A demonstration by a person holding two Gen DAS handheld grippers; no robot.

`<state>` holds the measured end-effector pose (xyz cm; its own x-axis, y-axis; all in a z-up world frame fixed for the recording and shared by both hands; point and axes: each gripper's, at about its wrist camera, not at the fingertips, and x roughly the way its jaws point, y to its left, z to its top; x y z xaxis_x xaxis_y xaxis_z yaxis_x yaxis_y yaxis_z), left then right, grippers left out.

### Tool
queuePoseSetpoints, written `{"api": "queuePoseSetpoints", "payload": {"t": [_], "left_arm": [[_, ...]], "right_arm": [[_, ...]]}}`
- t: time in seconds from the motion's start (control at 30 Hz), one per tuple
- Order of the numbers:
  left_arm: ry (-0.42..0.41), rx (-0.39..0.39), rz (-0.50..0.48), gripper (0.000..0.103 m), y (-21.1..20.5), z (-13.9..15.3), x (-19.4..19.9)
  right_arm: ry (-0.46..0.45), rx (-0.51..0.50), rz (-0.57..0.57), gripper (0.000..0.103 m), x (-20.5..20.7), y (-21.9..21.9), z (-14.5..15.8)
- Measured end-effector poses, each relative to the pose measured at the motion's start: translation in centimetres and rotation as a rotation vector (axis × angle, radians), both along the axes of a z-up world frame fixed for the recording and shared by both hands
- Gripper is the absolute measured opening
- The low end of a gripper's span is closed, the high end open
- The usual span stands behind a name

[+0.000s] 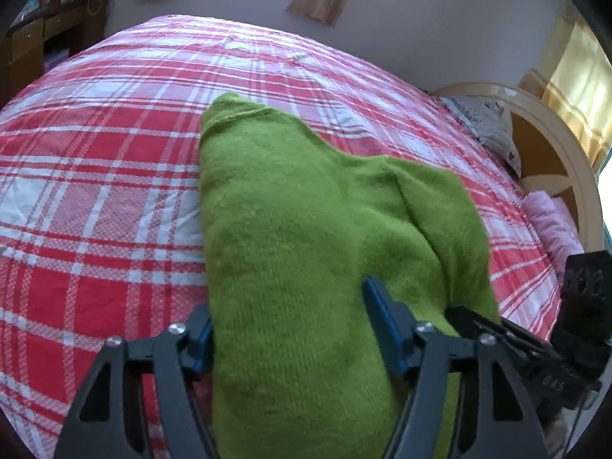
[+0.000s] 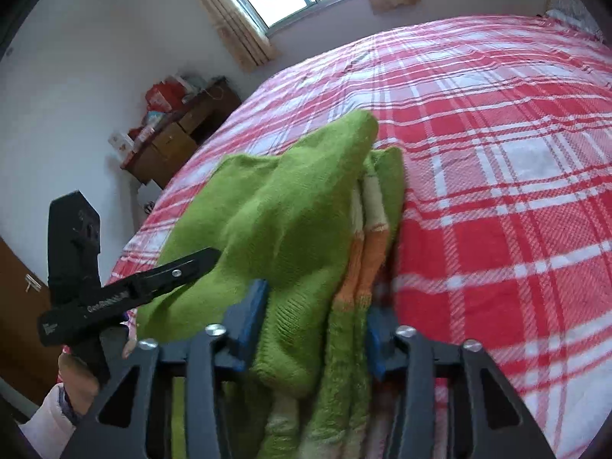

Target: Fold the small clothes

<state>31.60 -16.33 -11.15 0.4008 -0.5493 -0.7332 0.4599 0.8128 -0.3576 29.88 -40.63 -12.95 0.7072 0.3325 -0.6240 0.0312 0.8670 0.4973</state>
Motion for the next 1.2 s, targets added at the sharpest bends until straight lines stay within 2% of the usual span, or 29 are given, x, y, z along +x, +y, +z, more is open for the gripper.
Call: {"api": "queuePoseSetpoints", "payload": {"t": [0.1, 0.2, 0.27, 0.33, 0.43, 0.53, 0.63, 0.7, 0.8, 0.87, 0.9, 0.93, 1.03, 1.13, 1.17, 1.2], "left_arm": [[0.031, 0.010, 0.004, 0.057, 0.7, 0.5, -1.1], [0.016, 0.087, -0.032, 0.053, 1.1, 1.4, -3.6], [0.004, 0.149, -0.068, 0.053, 1.7, 1.9, -6.4], [0.033, 0.172, -0.095, 0.053, 3.0, 2.3, -8.8], [0.094, 0.156, -0.130, 0.053, 5.7, 2.4, -12.4], [0.085, 0.142, -0.127, 0.064, 7.3, 2.3, -14.1], [0.019, 0.176, -0.096, 0.078, 6.8, 2.3, -13.7], [-0.002, 0.197, -0.070, 0.087, 6.1, 2.1, -12.9], [0.015, 0.206, -0.060, 0.090, 5.4, 1.4, -11.9], [0.029, 0.201, -0.038, 0.092, 5.2, 0.9, -11.7], [0.025, 0.197, -0.035, 0.092, 5.3, 0.9, -12.1], [0.018, 0.198, -0.033, 0.092, 5.2, 0.9, -12.3], [-0.029, 0.215, -0.031, 0.092, 5.1, 0.9, -13.1], [-0.083, 0.232, -0.052, 0.083, 4.4, 1.2, -13.9], [-0.094, 0.236, -0.052, 0.079, 4.2, 1.3, -14.0], [-0.110, 0.237, -0.055, 0.074, 4.0, 1.3, -14.3]], "right_arm": [[0.022, 0.077, -0.010, 0.036, -1.2, 0.4, 0.0], [0.051, 0.116, 0.014, 0.036, -3.4, 1.2, 0.1], [0.067, 0.142, 0.052, 0.036, -5.5, 1.7, 0.0], [0.082, 0.190, 0.083, 0.036, -8.0, 2.0, -0.3], [0.095, 0.227, 0.145, 0.036, -12.8, 2.8, -0.6], [0.082, 0.191, 0.170, 0.036, -15.6, 3.7, -0.7], [0.058, 0.114, 0.118, 0.047, -16.1, 4.0, -0.2], [0.033, 0.116, 0.052, 0.056, -15.8, 3.4, 0.2], [0.031, 0.136, -0.012, 0.063, -15.0, 2.4, -0.1], [0.050, 0.201, 0.006, 0.064, -14.3, 2.6, -1.2], [0.056, 0.234, 0.018, 0.065, -13.9, 2.7, -1.7], [0.040, 0.227, 0.015, 0.065, -13.9, 2.9, -1.8], [0.017, 0.136, 0.025, 0.066, -14.2, 4.2, -1.4], [0.019, 0.091, 0.035, 0.066, -14.3, 5.5, -1.2], [0.018, 0.075, 0.034, 0.064, -14.4, 5.7, -1.2], [0.016, 0.062, 0.033, 0.054, -14.2, 5.9, -1.1]]}}
